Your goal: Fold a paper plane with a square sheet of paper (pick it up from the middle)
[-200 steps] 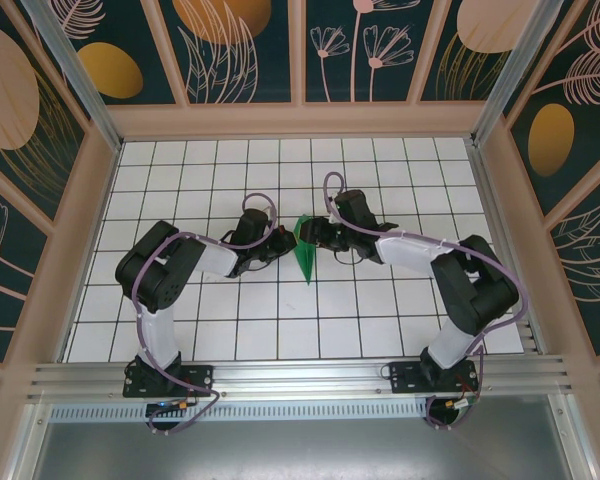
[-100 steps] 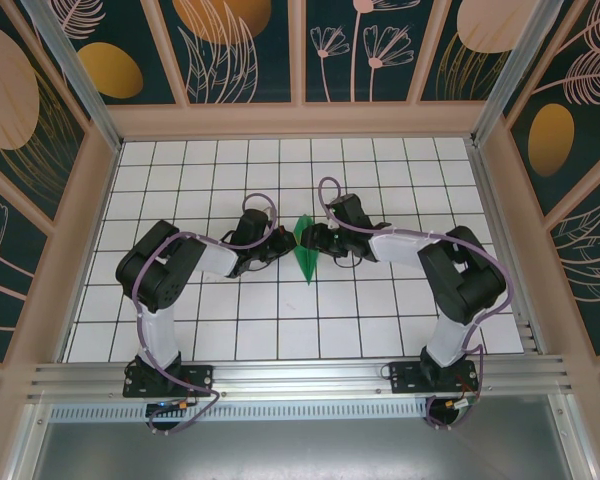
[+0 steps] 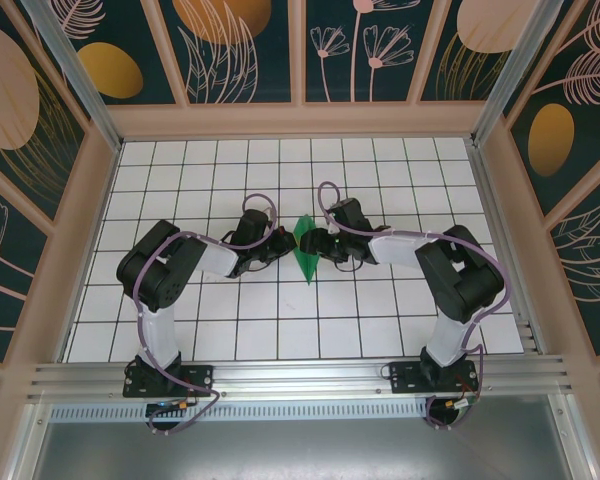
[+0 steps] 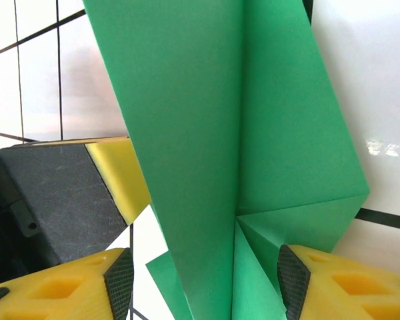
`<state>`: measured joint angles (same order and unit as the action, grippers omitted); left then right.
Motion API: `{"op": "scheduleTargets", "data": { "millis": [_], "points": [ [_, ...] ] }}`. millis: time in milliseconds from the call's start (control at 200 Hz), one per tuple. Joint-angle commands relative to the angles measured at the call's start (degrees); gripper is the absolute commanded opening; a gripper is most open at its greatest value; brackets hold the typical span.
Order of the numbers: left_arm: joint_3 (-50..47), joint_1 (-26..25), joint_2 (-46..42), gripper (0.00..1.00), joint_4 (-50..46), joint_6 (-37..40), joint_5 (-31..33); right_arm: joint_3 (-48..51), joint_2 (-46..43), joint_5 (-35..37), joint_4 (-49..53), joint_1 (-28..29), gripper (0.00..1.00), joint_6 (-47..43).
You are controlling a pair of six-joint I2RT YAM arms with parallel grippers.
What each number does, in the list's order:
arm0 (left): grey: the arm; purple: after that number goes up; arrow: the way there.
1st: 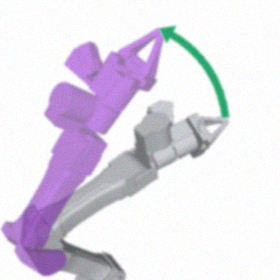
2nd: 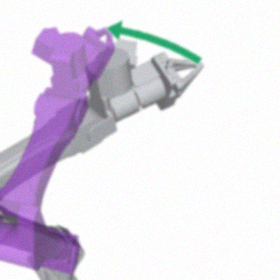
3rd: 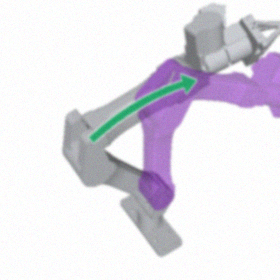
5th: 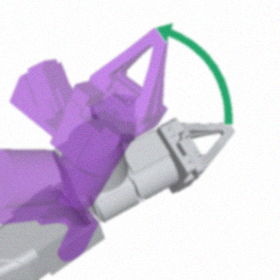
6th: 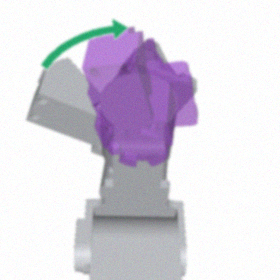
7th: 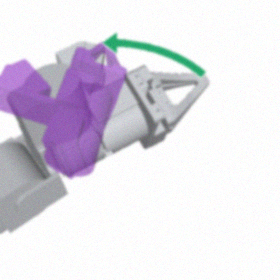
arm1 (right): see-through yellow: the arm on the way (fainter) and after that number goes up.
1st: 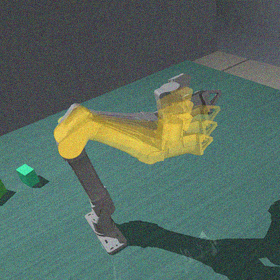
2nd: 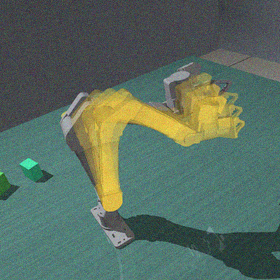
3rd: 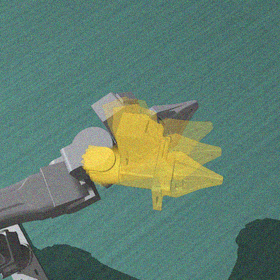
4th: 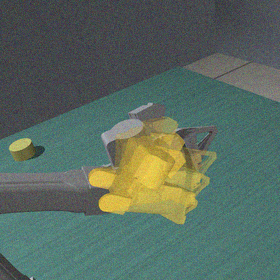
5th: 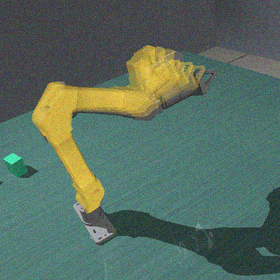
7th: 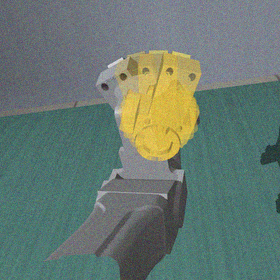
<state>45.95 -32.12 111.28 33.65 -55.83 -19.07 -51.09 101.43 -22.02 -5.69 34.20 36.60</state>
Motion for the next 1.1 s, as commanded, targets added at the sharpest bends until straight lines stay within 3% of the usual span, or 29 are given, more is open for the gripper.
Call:
{"op": "scheduleTargets", "data": {
  "millis": [0, 250, 575, 1091],
  "points": [
    [-0.61, 0.64, 1.11, 0.0, 1.05, -0.33, -0.15, 1.23, -2.28, -1.16, 0.99, 0.94, 0.6, 1.26],
    [-0.6, 0.57, 1.0, 0.0, 1.94, -0.82, -1.44, 1.14, -2.47, -1.2, 0.8, 2.67, 0.56, 2.2],
    [-0.95, 0.58, 0.49, 0.0, 3.53, -1.48, -3.54, -1.44, -0.11, 5.03, 4.77, 4.86, 0.56, 1.81],
    [-1.08, 0.72, 0.12, 0.0, 2.66, -1.13, -3.1, -3.94, 0.78, 11.27, 8.95, 5.69, 0.25, 2.67]
  ]
}}
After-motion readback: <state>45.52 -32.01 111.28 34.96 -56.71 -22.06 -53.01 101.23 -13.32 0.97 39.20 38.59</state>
